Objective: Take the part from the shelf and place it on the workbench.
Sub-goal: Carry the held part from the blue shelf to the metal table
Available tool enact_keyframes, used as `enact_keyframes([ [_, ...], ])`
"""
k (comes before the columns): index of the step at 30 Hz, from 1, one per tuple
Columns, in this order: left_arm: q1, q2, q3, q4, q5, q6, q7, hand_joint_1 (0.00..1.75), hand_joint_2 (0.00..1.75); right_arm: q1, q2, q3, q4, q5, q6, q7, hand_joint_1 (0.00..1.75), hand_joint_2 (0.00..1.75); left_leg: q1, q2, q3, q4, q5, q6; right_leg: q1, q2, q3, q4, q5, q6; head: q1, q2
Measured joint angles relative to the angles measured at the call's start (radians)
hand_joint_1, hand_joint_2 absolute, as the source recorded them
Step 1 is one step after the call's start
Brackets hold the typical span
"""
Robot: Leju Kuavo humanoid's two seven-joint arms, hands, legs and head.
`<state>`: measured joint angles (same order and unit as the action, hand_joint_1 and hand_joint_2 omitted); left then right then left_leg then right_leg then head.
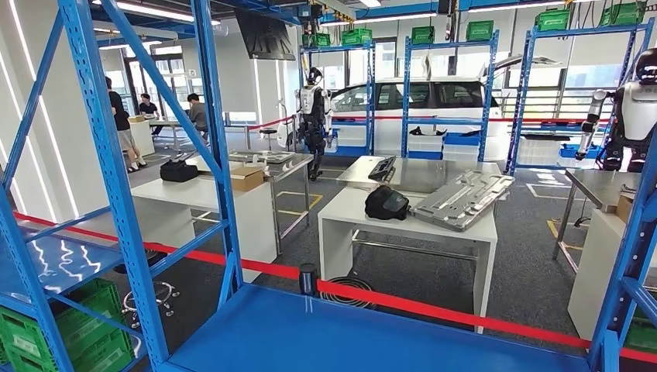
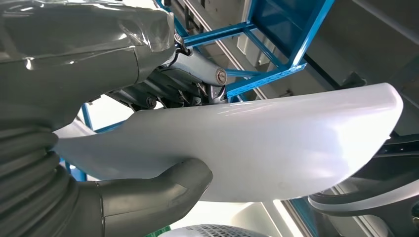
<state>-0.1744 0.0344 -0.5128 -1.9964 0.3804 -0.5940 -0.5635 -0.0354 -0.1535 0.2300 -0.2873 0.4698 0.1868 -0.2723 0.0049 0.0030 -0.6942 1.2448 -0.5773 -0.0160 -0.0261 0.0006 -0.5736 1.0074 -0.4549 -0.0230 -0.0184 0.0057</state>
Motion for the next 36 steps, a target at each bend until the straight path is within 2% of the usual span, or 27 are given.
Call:
enact_keyframes([
  [1, 0.000, 0.002, -0.001, 0.002, -0.002, 0.000, -0.003, 1.31, 1.75, -0.001, 0.000, 0.000, 0.000, 0.000, 0.003, 0.000, 0.00, 0.00, 0.001, 0.000, 0.008, 0.022, 0.001, 0.000, 0.001, 0.000, -0.014, 0.001, 0.012, 0.001, -0.001, 0.000],
  [2, 0.000, 0.003, -0.001, 0.003, -0.003, -0.001, -0.006, 1.31, 1.75, -0.003, 0.000, 0.000, 0.000, 0.001, 0.005, 0.000, 0.00, 0.00, 0.002, 0.000, 0.032, 0.012, 0.020, 0.002, 0.003, 0.000, -0.030, 0.001, 0.024, 0.002, -0.001, 0.000],
  [4, -0.001, 0.005, -0.001, 0.005, -0.005, -0.001, -0.011, 1.31, 1.75, -0.006, 0.002, 0.000, 0.000, 0.003, 0.007, 0.001, 0.00, 0.00, -0.003, -0.003, 0.127, -0.099, 0.057, 0.017, 0.005, 0.000, -0.054, 0.001, 0.046, 0.005, -0.002, 0.001],
  [6, -0.003, 0.005, -0.002, 0.005, -0.009, -0.002, -0.015, 1.31, 1.75, -0.009, 0.005, 0.000, -0.002, 0.005, 0.008, 0.004, 0.00, 0.00, -0.012, -0.005, 0.218, -0.227, 0.050, 0.033, 0.004, 0.001, -0.064, -0.002, 0.066, 0.014, -0.002, 0.001],
  [7, -0.004, 0.006, -0.002, 0.006, -0.011, -0.002, -0.016, 1.31, 1.75, -0.011, 0.006, 0.000, -0.002, 0.006, 0.010, 0.005, 0.00, 0.00, -0.018, -0.006, 0.236, -0.261, 0.042, 0.040, 0.001, 0.001, -0.066, -0.005, 0.075, 0.021, -0.002, 0.001],
  [9, -0.006, 0.006, -0.003, 0.006, -0.015, -0.002, -0.018, 1.31, 1.75, -0.014, 0.006, 0.000, -0.003, 0.009, 0.015, 0.008, 0.00, 0.00, -0.022, -0.004, 0.233, -0.283, 0.058, 0.051, -0.003, 0.000, -0.068, -0.015, 0.094, 0.035, -0.004, 0.000],
  [10, -0.007, 0.006, -0.004, 0.007, -0.016, -0.002, -0.018, 1.31, 1.75, -0.015, 0.006, 0.000, -0.003, 0.010, 0.018, 0.009, 0.00, 0.00, -0.021, -0.003, 0.227, -0.294, 0.075, 0.057, -0.002, 0.000, -0.073, -0.014, 0.089, 0.037, -0.004, 0.000],
  [11, -0.009, 0.006, -0.005, 0.008, -0.016, -0.002, -0.019, 1.31, 1.75, -0.015, 0.006, 0.000, -0.003, 0.011, 0.022, 0.010, 0.00, 0.00, -0.020, -0.002, 0.219, -0.305, 0.095, 0.063, 0.000, 0.000, -0.083, 0.001, 0.066, 0.034, -0.003, 0.000],
  [12, -0.010, 0.006, -0.007, 0.009, -0.017, -0.003, -0.019, 1.31, 1.75, -0.016, 0.005, 0.001, -0.003, 0.011, 0.026, 0.012, 0.00, 0.00, -0.017, -0.001, 0.208, -0.314, 0.115, 0.068, 0.002, -0.001, -0.096, 0.037, 0.025, 0.027, -0.001, 0.000],
  [14, -0.012, 0.006, -0.009, 0.012, -0.022, -0.008, -0.020, 1.31, 1.75, -0.018, 0.000, 0.001, -0.003, 0.010, 0.034, 0.018, 0.00, 0.00, -0.020, 0.000, 0.176, -0.315, 0.144, 0.071, 0.003, 0.000, -0.124, 0.154, -0.068, 0.018, 0.002, 0.000],
  [15, -0.012, 0.006, -0.012, 0.015, -0.026, -0.010, -0.021, 1.31, 1.75, -0.019, -0.002, 0.001, -0.003, 0.009, 0.036, 0.022, 0.00, 0.00, -0.021, 0.001, 0.158, -0.313, 0.157, 0.071, 0.002, 0.000, -0.131, 0.212, -0.090, 0.023, 0.002, 0.000],
  [17, -0.012, 0.007, -0.016, 0.020, -0.032, -0.012, -0.021, 1.31, 1.75, -0.019, -0.006, 0.000, -0.003, 0.006, 0.037, 0.028, 0.00, 0.00, -0.020, 0.003, 0.119, -0.303, 0.180, 0.068, -0.001, -0.001, -0.108, 0.255, -0.073, 0.045, 0.003, 0.000],
  [19, -0.013, 0.008, -0.022, 0.023, -0.036, -0.012, -0.022, 1.31, 1.75, -0.020, -0.010, -0.001, -0.002, 0.002, 0.037, 0.031, 0.00, 0.00, -0.016, 0.004, 0.078, -0.281, 0.196, 0.060, -0.006, -0.001, -0.023, 0.159, -0.042, 0.065, 0.003, 0.000],
  [20, -0.014, 0.008, -0.024, 0.023, -0.036, -0.011, -0.023, 1.31, 1.75, -0.020, -0.013, -0.002, -0.002, 0.000, 0.037, 0.033, 0.00, 0.00, -0.017, 0.005, 0.061, -0.267, 0.201, 0.055, -0.005, 0.000, 0.026, 0.088, -0.048, 0.064, 0.003, 0.001],
  [21, -0.015, 0.009, -0.026, 0.024, -0.037, -0.011, -0.024, 1.31, 1.75, -0.020, -0.015, -0.003, -0.002, -0.002, 0.037, 0.034, 0.00, 0.00, -0.017, 0.005, 0.049, -0.255, 0.206, 0.050, -0.004, 0.001, 0.060, 0.033, -0.060, 0.059, 0.002, 0.001],
  [22, -0.017, 0.010, -0.028, 0.024, -0.037, -0.010, -0.025, 1.31, 1.75, -0.019, -0.016, -0.004, -0.002, -0.003, 0.037, 0.035, 0.00, 0.00, -0.019, 0.006, 0.041, -0.247, 0.210, 0.045, -0.001, 0.003, 0.076, 0.002, -0.076, 0.051, 0.002, 0.001],
  [24, -0.019, 0.012, -0.032, 0.024, -0.037, -0.009, -0.027, 1.31, 1.75, -0.017, -0.018, -0.006, 0.000, -0.004, 0.037, 0.036, 0.00, 0.00, -0.017, 0.007, 0.037, -0.241, 0.220, 0.036, 0.001, 0.005, 0.071, -0.001, -0.076, 0.034, 0.001, 0.001],
  [25, -0.020, 0.013, -0.033, 0.025, -0.036, -0.008, -0.028, 1.31, 1.75, -0.017, -0.019, -0.006, 0.000, -0.004, 0.037, 0.036, 0.00, 0.00, -0.014, 0.006, 0.033, -0.235, 0.213, 0.030, -0.001, 0.004, 0.065, 0.000, -0.070, 0.026, 0.001, 0.000],
  [26, -0.020, 0.015, -0.035, 0.025, -0.036, -0.007, -0.028, 1.31, 1.75, -0.017, -0.020, -0.007, 0.001, -0.005, 0.037, 0.036, 0.00, 0.00, -0.011, 0.004, 0.027, -0.218, 0.189, 0.023, -0.002, 0.002, 0.058, -0.001, -0.061, 0.016, 0.001, 0.000],
  [28, -0.021, 0.017, -0.038, 0.025, -0.036, -0.004, -0.028, 1.31, 1.75, -0.017, -0.021, -0.008, 0.002, -0.005, 0.038, 0.036, 0.00, 0.00, -0.006, 0.000, 0.001, -0.128, 0.091, 0.011, -0.003, -0.001, 0.038, -0.001, -0.039, 0.004, 0.000, 0.000],
  [29, -0.021, 0.019, -0.039, 0.025, -0.036, -0.003, -0.028, 1.31, 1.75, -0.017, -0.021, -0.008, 0.002, -0.005, 0.038, 0.036, 0.00, 0.00, -0.003, 0.000, -0.013, -0.063, 0.040, 0.006, -0.002, -0.002, 0.026, 0.000, -0.028, 0.002, 0.000, 0.000],
  [30, -0.021, 0.020, -0.041, 0.026, -0.036, -0.002, -0.029, 1.31, 1.75, -0.017, -0.022, -0.008, 0.003, -0.005, 0.039, 0.036, 0.00, 0.00, 0.000, 0.000, -0.023, -0.001, 0.008, 0.003, -0.001, -0.002, 0.013, 0.001, -0.016, 0.003, -0.001, 0.000],
  [31, -0.021, 0.022, -0.041, 0.026, -0.036, -0.002, -0.029, 1.31, 1.75, -0.016, -0.022, -0.008, 0.003, -0.005, 0.041, 0.036, 0.00, 0.00, 0.002, 0.000, -0.023, 0.039, -0.001, 0.003, 0.000, -0.002, 0.000, 0.001, -0.005, 0.004, -0.001, 0.000],
  [32, -0.021, 0.023, -0.041, 0.026, -0.036, -0.002, -0.029, 1.31, 1.75, -0.015, -0.023, -0.008, 0.003, -0.005, 0.044, 0.035, 0.00, 0.00, 0.003, 0.000, -0.006, 0.046, 0.012, 0.004, 0.002, -0.001, -0.014, 0.002, 0.006, 0.006, -0.001, 0.000],
  [33, -0.022, 0.024, -0.042, 0.026, -0.036, -0.002, -0.029, 1.31, 1.75, -0.015, -0.023, -0.008, 0.004, -0.005, 0.045, 0.035, 0.00, 0.00, 0.003, -0.001, 0.030, 0.015, 0.036, 0.008, 0.003, -0.001, -0.027, 0.002, 0.016, 0.008, -0.001, 0.000],
  [34, -0.023, 0.025, -0.042, 0.026, -0.036, -0.003, -0.029, 1.31, 1.75, -0.015, -0.023, -0.008, 0.004, -0.006, 0.047, 0.033, 0.00, 0.00, 0.001, -0.002, 0.083, -0.046, 0.059, 0.015, 0.004, 0.000, -0.037, 0.002, 0.026, 0.010, -0.001, 0.000],
  [36, -0.027, 0.027, -0.043, 0.026, -0.040, -0.004, -0.031, 1.31, 1.75, -0.014, -0.023, -0.009, 0.004, -0.008, 0.046, 0.029, 0.00, 0.00, -0.005, -0.005, 0.188, -0.192, 0.060, 0.030, 0.006, 0.001, -0.050, 0.000, 0.042, 0.017, -0.001, 0.000],
])
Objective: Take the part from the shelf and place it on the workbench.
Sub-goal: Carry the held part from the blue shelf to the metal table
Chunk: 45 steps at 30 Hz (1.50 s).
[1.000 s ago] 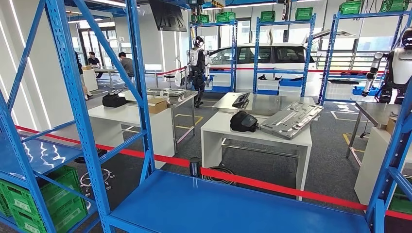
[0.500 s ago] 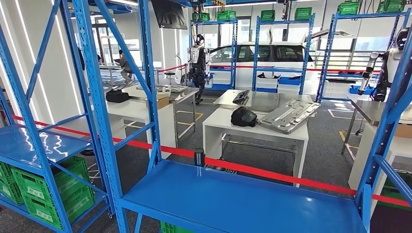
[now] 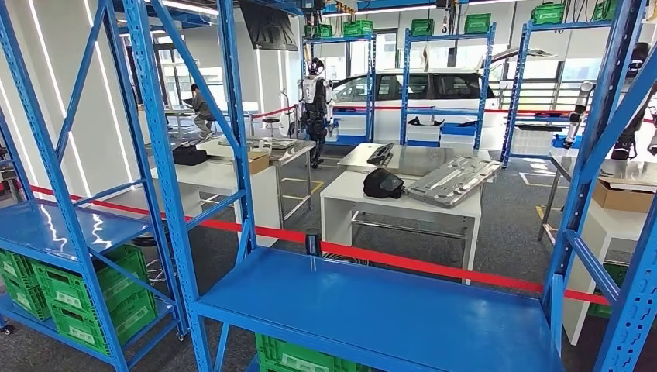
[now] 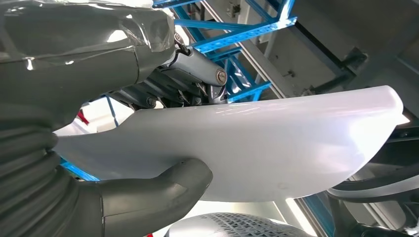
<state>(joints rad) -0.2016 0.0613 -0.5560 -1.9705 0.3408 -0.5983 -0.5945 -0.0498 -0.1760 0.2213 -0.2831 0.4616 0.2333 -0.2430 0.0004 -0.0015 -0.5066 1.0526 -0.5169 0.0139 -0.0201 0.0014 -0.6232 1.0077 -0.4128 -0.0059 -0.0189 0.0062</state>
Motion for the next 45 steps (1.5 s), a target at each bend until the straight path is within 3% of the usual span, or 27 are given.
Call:
enact_keyframes([
  [2, -0.005, 0.002, -0.001, 0.000, -0.014, 0.003, -0.006, 1.31, 1.75, 0.000, 0.001, -0.001, 0.000, -0.001, -0.004, -0.006, 0.00, 0.00, -0.008, 0.000, 0.037, -0.071, -0.018, 0.010, -0.004, 0.000, -0.003, -0.006, 0.014, 0.013, 0.001, 0.000],
  [4, -0.008, 0.003, -0.004, 0.000, -0.031, 0.010, -0.009, 1.31, 1.75, 0.000, 0.001, -0.002, 0.000, 0.000, -0.008, -0.013, 0.00, 0.00, -0.012, 0.001, 0.032, -0.090, -0.001, 0.019, -0.006, -0.001, -0.005, -0.012, 0.027, 0.025, 0.001, 0.000],
  [5, -0.011, 0.004, -0.006, 0.000, -0.037, 0.013, -0.010, 1.31, 1.75, 0.000, 0.002, -0.002, 0.000, 0.002, -0.007, -0.016, 0.00, 0.00, -0.011, 0.000, 0.031, -0.100, 0.012, 0.025, -0.006, -0.001, -0.012, -0.004, 0.020, 0.025, 0.001, 0.000],
  [6, -0.014, 0.004, -0.009, -0.001, -0.040, 0.017, -0.010, 1.31, 1.75, 0.000, 0.002, -0.002, 0.000, 0.006, -0.004, -0.019, 0.00, 0.00, -0.009, -0.001, 0.027, -0.109, 0.027, 0.030, -0.005, -0.002, -0.027, 0.026, -0.001, 0.022, 0.003, 0.000],
  [8, -0.017, 0.004, -0.015, 0.000, -0.045, 0.023, -0.009, 1.31, 1.75, 0.000, -0.001, -0.002, 0.000, 0.016, 0.004, -0.025, 0.00, 0.00, -0.009, -0.006, 0.010, -0.115, 0.051, 0.035, -0.004, -0.002, -0.076, 0.150, -0.078, 0.012, 0.006, 0.000],
  [10, -0.018, 0.005, -0.021, 0.000, -0.046, 0.025, -0.005, 1.31, 1.75, 0.000, -0.005, -0.001, 0.000, 0.024, 0.011, -0.027, 0.00, 0.00, -0.011, -0.015, -0.012, -0.110, 0.067, 0.034, -0.005, -0.002, -0.107, 0.262, -0.132, 0.015, 0.007, 0.000],
  [11, -0.018, 0.006, -0.023, 0.000, -0.046, 0.026, -0.003, 1.31, 1.75, -0.001, -0.006, -0.001, 0.000, 0.026, 0.012, -0.028, 0.00, 0.00, -0.011, -0.022, -0.023, -0.105, 0.073, 0.032, -0.005, -0.002, -0.095, 0.267, -0.136, 0.021, 0.008, 0.000],
  [12, -0.019, 0.007, -0.025, 0.000, -0.045, 0.026, 0.000, 1.31, 1.75, -0.001, -0.007, 0.000, 0.000, 0.028, 0.013, -0.028, 0.00, 0.00, -0.010, -0.029, -0.034, -0.098, 0.076, 0.030, -0.007, 0.000, -0.060, 0.226, -0.125, 0.030, 0.009, 0.000],
  [14, -0.021, 0.008, -0.030, 0.000, -0.044, 0.025, 0.002, 1.31, 1.75, -0.002, -0.010, 0.000, 0.000, 0.030, 0.013, -0.028, 0.00, 0.00, -0.010, -0.046, -0.055, -0.076, 0.078, 0.024, -0.010, 0.023, 0.035, 0.087, -0.096, 0.041, 0.011, 0.000],
  [16, -0.025, 0.008, -0.037, 0.000, -0.041, 0.024, 0.004, 1.31, 1.75, -0.003, -0.011, 0.001, 0.000, 0.032, 0.013, -0.028, 0.00, 0.00, -0.013, -0.060, -0.075, -0.052, 0.078, 0.016, -0.011, 0.046, 0.080, 0.010, -0.085, 0.034, 0.012, 0.000],
  [19, -0.028, 0.009, -0.046, 0.000, -0.036, 0.023, 0.008, 1.31, 1.75, -0.005, -0.008, 0.003, 0.001, 0.035, 0.012, -0.029, 0.00, 0.00, -0.012, -0.076, -0.090, -0.041, 0.083, 0.004, -0.008, 0.030, 0.074, 0.010, -0.079, 0.014, 0.013, 0.000],
  [21, -0.032, 0.009, -0.051, 0.000, -0.033, 0.023, 0.012, 1.31, 1.75, -0.006, -0.007, 0.005, 0.001, 0.039, 0.010, -0.030, 0.00, 0.00, -0.009, -0.056, -0.113, -0.002, 0.056, -0.007, -0.013, 0.012, 0.072, 0.009, -0.073, 0.003, 0.010, 0.000],
  [24, -0.039, 0.010, -0.059, 0.003, -0.028, 0.023, 0.025, 1.31, 1.75, -0.004, -0.008, 0.009, 0.001, 0.047, 0.010, -0.032, 0.00, 0.00, 0.001, -0.011, -0.196, 0.181, -0.037, -0.023, -0.011, -0.018, 0.065, 0.009, -0.070, -0.004, 0.006, 0.000],
  [25, -0.040, 0.010, -0.063, 0.005, -0.027, 0.023, 0.029, 1.31, 1.75, -0.004, -0.009, 0.011, 0.001, 0.049, 0.010, -0.033, 0.00, 0.00, 0.004, -0.005, -0.216, 0.230, -0.053, -0.026, -0.009, -0.030, 0.062, 0.009, -0.069, -0.005, 0.006, 0.000],
  [26, -0.041, 0.011, -0.067, 0.007, -0.025, 0.022, 0.032, 1.31, 1.75, -0.004, -0.009, 0.012, 0.001, 0.051, 0.010, -0.033, 0.00, 0.00, 0.005, -0.001, -0.218, 0.244, -0.052, -0.026, -0.008, -0.042, 0.061, 0.009, -0.068, -0.005, 0.005, 0.000],
  [28, -0.046, 0.011, -0.075, 0.009, -0.021, 0.018, 0.039, 1.31, 1.75, -0.006, -0.008, 0.014, 0.001, 0.054, 0.010, -0.033, 0.00, 0.00, 0.005, 0.010, -0.163, 0.155, -0.004, -0.021, -0.005, -0.064, 0.061, 0.009, -0.068, -0.005, 0.003, 0.000],
  [30, -0.060, 0.011, -0.083, 0.009, -0.016, 0.017, 0.043, 1.31, 1.75, -0.008, -0.007, 0.018, 0.001, 0.056, 0.010, -0.033, 0.00, 0.00, -0.005, 0.053, -0.084, 0.019, 0.036, -0.007, -0.001, -0.085, 0.063, 0.009, -0.068, -0.003, 0.003, 0.000],
  [31, -0.066, 0.011, -0.087, 0.009, -0.016, 0.019, 0.045, 1.31, 1.75, -0.009, -0.007, 0.020, 0.001, 0.056, 0.010, -0.033, 0.00, 0.00, -0.012, 0.071, -0.062, -0.023, 0.042, -0.001, 0.001, -0.096, 0.064, 0.009, -0.067, 0.000, 0.003, 0.000],
  [32, -0.070, 0.011, -0.090, 0.009, -0.016, 0.022, 0.048, 1.31, 1.75, -0.009, -0.006, 0.021, 0.001, 0.056, 0.010, -0.033, 0.00, 0.00, -0.018, 0.080, -0.056, -0.041, 0.040, 0.004, 0.002, -0.107, 0.064, 0.008, -0.067, 0.003, 0.003, 0.000],
  [34, -0.070, 0.011, -0.095, 0.009, -0.013, 0.026, 0.055, 1.31, 1.75, -0.009, -0.004, 0.023, 0.001, 0.056, 0.008, -0.034, 0.00, 0.00, -0.020, 0.059, -0.055, -0.051, 0.048, 0.014, 0.005, -0.130, 0.065, 0.003, -0.066, 0.014, 0.003, 0.000],
  [35, -0.070, 0.011, -0.097, 0.009, -0.008, 0.025, 0.059, 1.31, 1.75, -0.009, -0.003, 0.024, 0.001, 0.056, 0.007, -0.036, 0.00, 0.00, -0.018, 0.047, -0.050, -0.062, 0.056, 0.019, 0.004, -0.124, 0.065, 0.005, -0.069, 0.018, 0.004, 0.000],
  [37, -0.074, 0.009, -0.103, 0.012, 0.018, 0.018, 0.067, 1.31, 1.75, -0.007, -0.003, 0.026, 0.000, 0.055, 0.006, -0.041, 0.00, 0.00, -0.012, 0.023, -0.041, -0.082, 0.074, 0.030, 0.003, -0.074, 0.040, 0.059, -0.101, 0.017, 0.005, 0.000],
  [39, -0.075, 0.007, -0.109, 0.020, 0.048, 0.009, 0.072, 1.31, 1.75, -0.002, -0.006, 0.027, 0.002, 0.055, 0.006, -0.044, 0.00, 0.00, -0.012, -0.004, -0.048, -0.085, 0.081, 0.035, 0.000, -0.019, -0.019, 0.187, -0.157, 0.011, 0.008, 0.000],
  [41, -0.073, 0.005, -0.113, 0.028, 0.061, 0.005, 0.073, 1.31, 1.75, 0.005, -0.010, 0.027, 0.003, 0.055, 0.006, -0.044, 0.00, 0.00, -0.014, -0.035, -0.053, -0.080, 0.082, 0.036, 0.000, -0.006, -0.061, 0.270, -0.179, 0.016, 0.010, 0.000],
  [42, -0.073, 0.005, -0.114, 0.030, 0.063, 0.004, 0.074, 1.31, 1.75, 0.006, -0.011, 0.028, 0.004, 0.055, 0.006, -0.044, 0.00, 0.00, -0.015, -0.050, -0.055, -0.076, 0.081, 0.035, -0.001, -0.004, -0.055, 0.254, -0.165, 0.023, 0.011, 0.000],
  [43, -0.073, 0.005, -0.114, 0.032, 0.063, 0.002, 0.074, 1.31, 1.75, 0.006, -0.011, 0.028, 0.004, 0.055, 0.007, -0.044, 0.00, 0.00, -0.014, -0.064, -0.056, -0.071, 0.080, 0.032, -0.003, 0.001, -0.031, 0.201, -0.137, 0.032, 0.012, 0.000],
  [45, -0.075, 0.004, -0.115, 0.033, 0.064, -0.003, 0.075, 1.31, 1.75, 0.004, -0.012, 0.028, 0.004, 0.056, 0.006, -0.043, 0.00, 0.00, -0.014, -0.090, -0.063, -0.055, 0.073, 0.023, -0.009, 0.034, 0.029, 0.072, -0.086, 0.041, 0.014, 0.000],
])
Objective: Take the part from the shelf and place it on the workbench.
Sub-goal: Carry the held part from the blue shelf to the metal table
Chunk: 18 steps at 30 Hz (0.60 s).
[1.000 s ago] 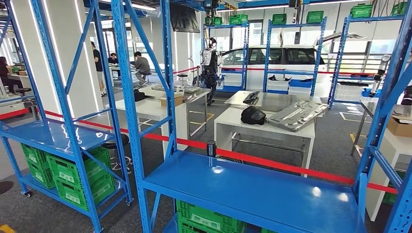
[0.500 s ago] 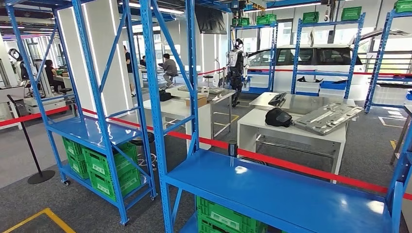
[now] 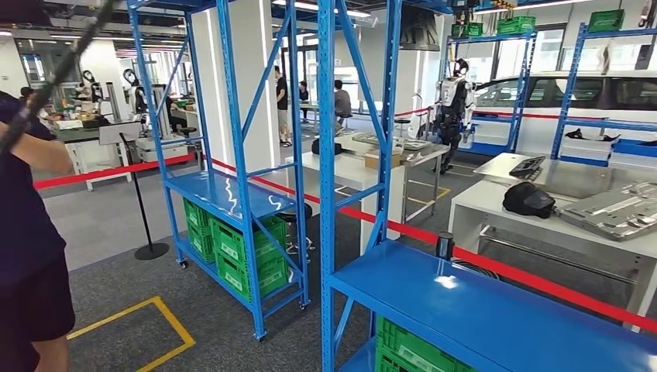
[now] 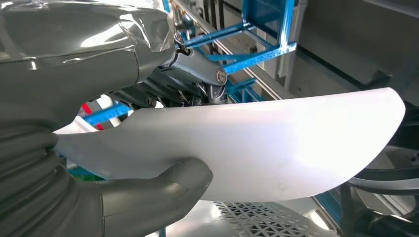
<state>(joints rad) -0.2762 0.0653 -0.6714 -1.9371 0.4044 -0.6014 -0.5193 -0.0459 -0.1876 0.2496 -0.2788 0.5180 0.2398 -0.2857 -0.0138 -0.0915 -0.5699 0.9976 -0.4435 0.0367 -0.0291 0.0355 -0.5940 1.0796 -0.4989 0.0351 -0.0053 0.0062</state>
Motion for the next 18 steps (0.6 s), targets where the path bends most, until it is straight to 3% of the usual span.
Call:
enact_keyframes([
  [2, -0.003, -0.002, -0.004, 0.000, 0.000, -0.008, 0.003, 1.31, 1.75, -0.005, 0.000, 0.001, 0.001, 0.002, -0.001, 0.002, 0.00, 0.00, -0.001, -0.019, -0.013, 0.014, -0.004, -0.009, -0.001, 0.025, 0.023, -0.050, 0.016, -0.010, 0.001, 0.000],
  [4, -0.005, -0.002, -0.010, 0.000, 0.001, -0.016, 0.005, 1.31, 1.75, -0.009, 0.001, 0.003, 0.001, 0.004, -0.001, 0.003, 0.00, 0.00, 0.000, -0.034, -0.023, 0.019, -0.002, -0.014, 0.000, 0.014, 0.023, -0.048, 0.018, -0.024, -0.002, 0.000],
  [5, -0.006, -0.002, -0.013, 0.000, 0.003, -0.020, 0.005, 1.31, 1.75, -0.011, 0.001, 0.004, 0.001, 0.005, -0.001, 0.004, 0.00, 0.00, 0.000, -0.026, -0.027, 0.024, -0.006, -0.018, -0.001, 0.005, 0.023, -0.049, 0.019, -0.029, -0.003, 0.000],
  [7, -0.012, -0.001, -0.018, 0.000, 0.005, -0.026, 0.005, 1.31, 1.75, -0.014, 0.001, 0.006, 0.001, 0.006, -0.001, 0.004, 0.00, 0.00, 0.002, 0.025, -0.055, 0.078, -0.037, -0.030, -0.003, -0.016, 0.026, -0.051, 0.019, -0.039, -0.007, 0.000],
  [9, -0.017, -0.001, -0.025, 0.000, 0.009, -0.030, 0.006, 1.31, 1.75, -0.012, 0.000, 0.007, 0.001, 0.006, -0.001, 0.003, 0.00, 0.00, 0.007, 0.076, -0.119, 0.205, -0.095, -0.040, 0.004, -0.040, 0.027, -0.051, 0.017, -0.047, -0.010, 0.000],
  [11, -0.018, 0.000, -0.033, 0.000, 0.015, -0.033, 0.007, 1.31, 1.75, -0.010, -0.002, 0.008, 0.001, 0.006, -0.001, 0.001, 0.00, 0.00, 0.013, 0.088, -0.175, 0.306, -0.124, -0.042, 0.009, -0.067, 0.026, -0.051, 0.015, -0.050, -0.011, 0.000],
  [12, -0.018, 0.001, -0.036, 0.000, 0.017, -0.035, 0.008, 1.31, 1.75, -0.010, -0.003, 0.008, 0.001, 0.006, -0.001, 0.000, 0.00, 0.00, 0.014, 0.090, -0.178, 0.305, -0.112, -0.040, 0.012, -0.080, 0.027, -0.051, 0.014, -0.051, -0.011, 0.000],
  [13, -0.018, 0.001, -0.038, 0.000, 0.018, -0.035, 0.009, 1.31, 1.75, -0.011, -0.003, 0.008, 0.001, 0.006, -0.001, -0.002, 0.00, 0.00, 0.012, 0.095, -0.158, 0.262, -0.084, -0.034, 0.016, -0.092, 0.027, -0.051, 0.013, -0.052, -0.012, 0.000],
  [15, -0.022, 0.001, -0.042, 0.000, 0.017, -0.035, 0.011, 1.31, 1.75, -0.013, 0.000, 0.008, 0.001, 0.006, -0.001, -0.004, 0.00, 0.00, -0.002, 0.135, -0.083, 0.120, -0.027, -0.009, 0.022, -0.114, 0.031, -0.053, 0.011, -0.054, -0.012, 0.000],
  [17, -0.028, 0.000, -0.046, -0.001, 0.014, -0.031, 0.012, 1.31, 1.75, -0.011, 0.002, 0.008, 0.001, 0.005, -0.002, -0.006, 0.00, 0.00, -0.018, 0.173, -0.037, 0.033, -0.007, 0.011, 0.024, -0.136, 0.035, -0.056, 0.009, -0.050, -0.011, 0.000],
  [18, -0.031, 0.001, -0.048, -0.001, 0.013, -0.028, 0.012, 1.31, 1.75, -0.011, 0.003, 0.008, 0.001, 0.004, -0.002, -0.007, 0.00, 0.00, -0.022, 0.175, -0.034, 0.024, -0.009, 0.014, 0.023, -0.147, 0.037, -0.059, 0.008, -0.047, -0.012, 0.000],
])
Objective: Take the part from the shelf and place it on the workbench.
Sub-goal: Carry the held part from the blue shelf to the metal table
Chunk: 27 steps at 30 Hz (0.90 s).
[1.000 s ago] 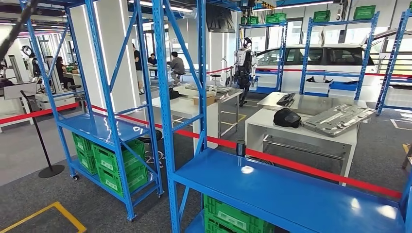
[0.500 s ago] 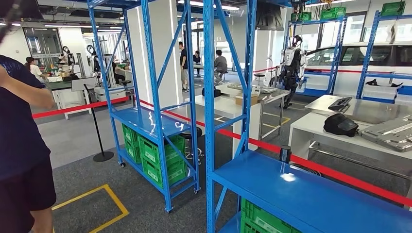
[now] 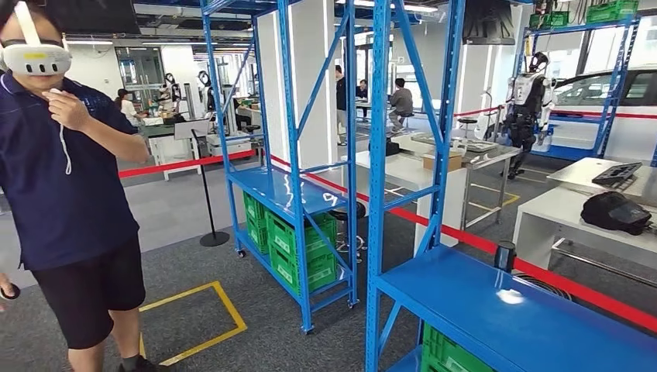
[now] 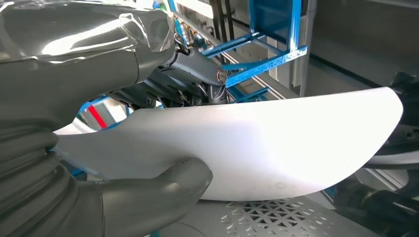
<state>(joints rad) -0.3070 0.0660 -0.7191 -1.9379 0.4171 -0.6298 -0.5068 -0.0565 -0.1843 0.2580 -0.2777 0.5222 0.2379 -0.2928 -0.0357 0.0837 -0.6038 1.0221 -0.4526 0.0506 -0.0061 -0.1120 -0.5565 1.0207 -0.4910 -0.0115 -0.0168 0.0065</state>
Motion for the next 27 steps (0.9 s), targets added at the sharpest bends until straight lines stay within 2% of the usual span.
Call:
enact_keyframes([
  [2, -0.003, 0.002, -0.004, -0.001, -0.002, 0.003, 0.000, 1.31, 1.75, 0.000, -0.001, 0.000, -0.001, -0.001, 0.000, -0.003, 0.00, 0.00, 0.002, -0.024, 0.012, -0.023, 0.011, 0.006, 0.000, -0.017, 0.009, -0.008, -0.001, 0.007, -0.001, 0.000],
  [3, -0.005, 0.003, -0.006, -0.001, -0.002, 0.004, 0.000, 1.31, 1.75, 0.001, -0.001, 0.001, -0.001, -0.001, -0.001, -0.005, 0.00, 0.00, 0.006, -0.038, 0.024, -0.042, 0.020, 0.010, -0.001, -0.003, 0.010, -0.002, -0.007, 0.008, -0.001, 0.000],
  [4, -0.009, 0.003, -0.008, -0.001, -0.002, 0.005, 0.000, 1.31, 1.75, 0.002, -0.002, 0.001, -0.001, -0.001, -0.001, -0.007, 0.00, 0.00, 0.010, -0.052, 0.036, -0.060, 0.032, 0.013, -0.001, 0.023, 0.001, 0.024, -0.021, 0.008, -0.001, 0.000],
  [6, -0.016, 0.004, -0.011, 0.002, -0.006, 0.007, 0.000, 1.31, 1.75, 0.008, -0.009, 0.001, -0.001, -0.001, -0.003, -0.010, 0.00, 0.00, 0.016, -0.082, 0.044, -0.077, 0.046, 0.014, -0.005, 0.087, -0.051, 0.134, -0.070, 0.007, 0.002, 0.000],
  [7, -0.017, 0.004, -0.013, 0.004, -0.008, 0.009, 0.000, 1.31, 1.75, 0.011, -0.012, 0.002, 0.000, 0.000, -0.004, -0.010, 0.00, 0.00, 0.016, -0.098, 0.042, -0.076, 0.049, 0.013, -0.008, 0.103, -0.084, 0.199, -0.093, 0.009, 0.003, 0.000],
  [8, -0.017, 0.004, -0.016, 0.007, -0.009, 0.012, 0.000, 1.31, 1.75, 0.014, -0.015, 0.002, 0.000, 0.000, -0.005, -0.010, 0.00, 0.00, 0.017, -0.114, 0.040, -0.075, 0.050, 0.011, -0.013, 0.108, -0.109, 0.242, -0.104, 0.015, 0.005, 0.000],
  [9, -0.017, 0.005, -0.019, 0.010, -0.010, 0.015, 0.000, 1.31, 1.75, 0.015, -0.016, 0.002, 0.000, 0.001, -0.005, -0.010, 0.00, 0.00, 0.019, -0.130, 0.039, -0.072, 0.049, 0.008, -0.018, 0.110, -0.118, 0.251, -0.100, 0.026, 0.005, 0.000],
  [10, -0.017, 0.005, -0.021, 0.013, -0.012, 0.018, 0.000, 1.31, 1.75, 0.016, -0.016, 0.003, 0.001, 0.001, -0.005, -0.010, 0.00, 0.00, 0.023, -0.146, 0.038, -0.067, 0.047, 0.003, -0.025, 0.112, -0.108, 0.220, -0.078, 0.041, 0.005, 0.000],
  [12, -0.018, 0.006, -0.026, 0.017, -0.015, 0.021, -0.001, 1.31, 1.75, 0.015, -0.013, 0.004, 0.001, 0.001, -0.005, -0.010, 0.00, 0.00, 0.031, -0.174, 0.030, -0.044, 0.035, -0.015, -0.040, 0.134, -0.053, 0.094, -0.018, 0.072, 0.006, 0.000],
  [13, -0.019, 0.005, -0.027, 0.019, -0.017, 0.022, -0.001, 1.31, 1.75, 0.014, -0.011, 0.005, 0.001, 0.001, -0.005, -0.010, 0.00, 0.00, 0.034, -0.186, 0.021, -0.026, 0.028, -0.025, -0.045, 0.146, -0.031, 0.046, 0.001, 0.074, 0.006, 0.000],
  [14, -0.020, 0.005, -0.029, 0.020, -0.018, 0.022, -0.002, 1.31, 1.75, 0.013, -0.009, 0.006, 0.001, 0.001, -0.005, -0.010, 0.00, 0.00, 0.036, -0.196, 0.012, -0.013, 0.022, -0.034, -0.046, 0.155, -0.020, 0.022, 0.009, 0.069, 0.006, 0.000],
  [15, -0.020, 0.005, -0.031, 0.021, -0.018, 0.022, -0.002, 1.31, 1.75, 0.011, -0.007, 0.006, 0.002, 0.001, -0.005, -0.011, 0.00, 0.00, 0.036, -0.203, 0.005, -0.005, 0.018, -0.039, -0.042, 0.156, -0.019, 0.021, 0.007, 0.057, 0.007, 0.000],
  [16, -0.021, 0.006, -0.033, 0.023, -0.018, 0.023, -0.002, 1.31, 1.75, 0.009, -0.006, 0.007, 0.002, 0.001, -0.004, -0.013, 0.00, 0.00, 0.038, -0.210, 0.000, 0.000, 0.017, -0.042, -0.040, 0.147, -0.017, 0.020, 0.008, 0.045, 0.005, 0.000],
  [17, -0.021, 0.007, -0.035, 0.024, -0.019, 0.023, -0.003, 1.31, 1.75, 0.006, -0.002, 0.007, 0.001, 0.001, -0.003, -0.014, 0.00, 0.00, 0.040, -0.210, -0.002, 0.001, 0.016, -0.044, -0.039, 0.138, -0.017, 0.021, 0.008, 0.037, 0.005, 0.000],
  [18, -0.021, 0.007, -0.036, 0.025, -0.019, 0.023, -0.003, 1.31, 1.75, 0.005, -0.001, 0.008, 0.001, 0.001, -0.002, -0.016, 0.00, 0.00, 0.040, -0.195, -0.008, 0.011, 0.010, -0.047, -0.038, 0.129, -0.015, 0.021, 0.008, 0.031, 0.003, 0.000],
  [19, -0.023, 0.008, -0.038, 0.026, -0.019, 0.023, -0.003, 1.31, 1.75, 0.004, 0.001, 0.008, 0.001, 0.000, -0.002, -0.017, 0.00, 0.00, 0.041, -0.170, -0.021, 0.038, -0.005, -0.050, -0.038, 0.120, -0.012, 0.020, 0.007, 0.026, 0.001, 0.000],
  [21, -0.026, 0.008, -0.040, 0.028, -0.019, 0.024, -0.003, 1.31, 1.75, 0.003, 0.002, 0.008, 0.001, 0.000, -0.002, -0.018, 0.00, 0.00, 0.041, -0.111, -0.080, 0.151, -0.057, -0.056, -0.033, 0.102, -0.010, 0.020, 0.004, 0.019, -0.002, 0.000],
  [22, -0.027, 0.007, -0.041, 0.031, -0.019, 0.025, -0.003, 1.31, 1.75, 0.003, 0.003, 0.008, 0.001, 0.000, -0.001, -0.018, 0.00, 0.00, 0.042, -0.095, -0.118, 0.222, -0.083, -0.058, -0.029, 0.090, -0.009, 0.020, 0.002, 0.016, -0.003, 0.000],
  [23, -0.027, 0.008, -0.043, 0.033, -0.019, 0.026, -0.003, 1.31, 1.75, 0.003, 0.004, 0.008, 0.001, 0.000, -0.001, -0.018, 0.00, 0.00, 0.043, -0.088, -0.149, 0.275, -0.097, -0.057, -0.025, 0.077, -0.009, 0.020, 0.000, 0.014, -0.003, 0.000],
  [24, -0.027, 0.008, -0.045, 0.036, -0.019, 0.027, -0.002, 1.31, 1.75, 0.003, 0.004, 0.009, 0.001, 0.000, 0.000, -0.018, 0.00, 0.00, 0.042, -0.086, -0.164, 0.296, -0.095, -0.054, -0.022, 0.064, -0.008, 0.020, -0.002, 0.011, -0.003, 0.000],
  [25, -0.027, 0.008, -0.047, 0.038, -0.019, 0.029, -0.001, 1.31, 1.75, 0.002, 0.006, 0.010, 0.001, 0.000, 0.001, -0.018, 0.00, 0.00, 0.041, -0.084, -0.158, 0.276, -0.074, -0.049, -0.018, 0.052, -0.005, 0.020, -0.005, 0.009, -0.003, 0.000],
  [26, -0.027, 0.008, -0.048, 0.040, -0.019, 0.031, 0.000, 1.31, 1.75, 0.000, 0.008, 0.011, 0.001, 0.000, 0.002, -0.018, 0.00, 0.00, 0.036, -0.076, -0.132, 0.219, -0.040, -0.040, -0.015, 0.040, -0.002, 0.019, -0.007, 0.007, -0.003, 0.000],
  [27, -0.029, 0.007, -0.049, 0.041, -0.019, 0.033, 0.000, 1.31, 1.75, -0.001, 0.010, 0.012, 0.001, 0.000, 0.002, -0.019, 0.00, 0.00, 0.027, -0.054, -0.095, 0.144, -0.009, -0.028, -0.013, 0.030, 0.002, 0.018, -0.010, 0.006, -0.003, 0.000],
])
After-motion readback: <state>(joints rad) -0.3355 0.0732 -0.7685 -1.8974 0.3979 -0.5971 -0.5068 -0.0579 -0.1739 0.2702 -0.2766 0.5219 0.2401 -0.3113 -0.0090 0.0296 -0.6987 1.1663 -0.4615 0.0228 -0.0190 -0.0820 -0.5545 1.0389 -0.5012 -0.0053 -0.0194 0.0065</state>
